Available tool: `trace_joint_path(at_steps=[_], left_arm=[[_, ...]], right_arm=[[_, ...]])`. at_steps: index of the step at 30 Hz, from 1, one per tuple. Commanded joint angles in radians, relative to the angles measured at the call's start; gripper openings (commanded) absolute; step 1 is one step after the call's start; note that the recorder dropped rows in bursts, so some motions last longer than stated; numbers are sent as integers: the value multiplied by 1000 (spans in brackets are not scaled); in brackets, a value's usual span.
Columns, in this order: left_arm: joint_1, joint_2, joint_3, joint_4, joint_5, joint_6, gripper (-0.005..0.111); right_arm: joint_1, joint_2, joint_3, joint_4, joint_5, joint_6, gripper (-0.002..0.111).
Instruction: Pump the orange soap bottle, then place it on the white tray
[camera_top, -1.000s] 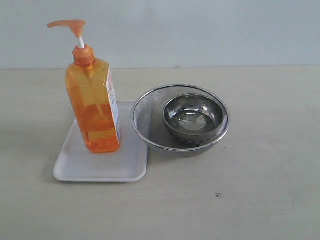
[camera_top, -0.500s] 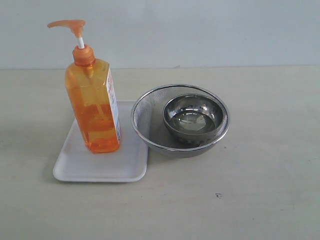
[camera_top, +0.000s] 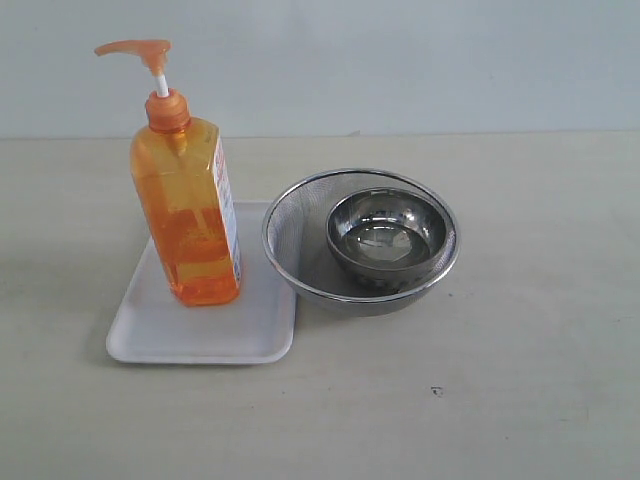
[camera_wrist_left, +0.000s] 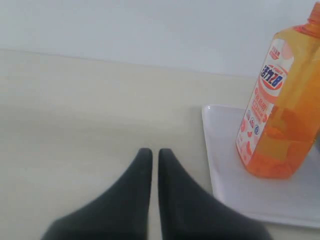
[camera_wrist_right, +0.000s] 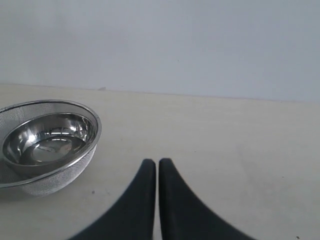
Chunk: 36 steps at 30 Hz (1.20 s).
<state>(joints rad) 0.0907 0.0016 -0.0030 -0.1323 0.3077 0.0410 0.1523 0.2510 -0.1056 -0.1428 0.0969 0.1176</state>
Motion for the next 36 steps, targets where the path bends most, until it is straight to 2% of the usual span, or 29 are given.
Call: trace_joint_path(at_steps=[1,10,15,25,31,36], left_arm=[[-7,-2,3,1,-1,6,5],[-7,-2,3,1,-1,6,5],[-7,-2,3,1,-1,6,5],[-7,-2,3,1,-1,6,5],[-7,-2,3,1,-1,6,5],[-7,-2,3,1,-1,6,5]], right_arm=[[-3,-8,4,143,1,-187,0],[-3,-8,8,133,-2,-148,0],[-3,-8,63,133,-59,-80,0],[-3,-8,106,133,-129,-80,0],[-3,-12,106,133,-104,-81,0],[-3,-92,106,133,8,-100,0]])
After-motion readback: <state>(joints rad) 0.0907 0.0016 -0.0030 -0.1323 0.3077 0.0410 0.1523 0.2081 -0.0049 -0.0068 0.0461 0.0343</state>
